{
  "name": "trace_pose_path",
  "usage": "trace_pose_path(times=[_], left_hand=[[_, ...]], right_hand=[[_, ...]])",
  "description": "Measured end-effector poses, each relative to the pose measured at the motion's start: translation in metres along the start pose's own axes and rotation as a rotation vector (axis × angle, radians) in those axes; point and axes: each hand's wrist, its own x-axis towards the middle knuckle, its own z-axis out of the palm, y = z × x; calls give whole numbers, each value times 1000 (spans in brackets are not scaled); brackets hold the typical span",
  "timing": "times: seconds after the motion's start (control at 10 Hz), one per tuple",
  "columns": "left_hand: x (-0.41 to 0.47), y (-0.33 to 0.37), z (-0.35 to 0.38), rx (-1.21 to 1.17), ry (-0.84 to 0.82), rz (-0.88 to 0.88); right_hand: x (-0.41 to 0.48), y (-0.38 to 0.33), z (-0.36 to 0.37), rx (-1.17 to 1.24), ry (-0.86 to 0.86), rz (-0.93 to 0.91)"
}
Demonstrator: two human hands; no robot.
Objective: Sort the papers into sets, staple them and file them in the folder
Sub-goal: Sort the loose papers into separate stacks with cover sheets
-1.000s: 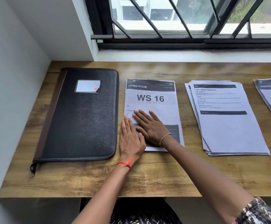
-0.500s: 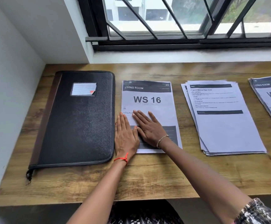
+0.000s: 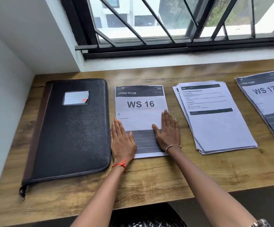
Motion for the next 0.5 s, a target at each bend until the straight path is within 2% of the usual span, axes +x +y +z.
trace_pose_path(times=[0.5], left_hand=[[-1, 0, -2, -28, -20, -8]], right_hand=[[0, 0, 0, -11, 15, 33]])
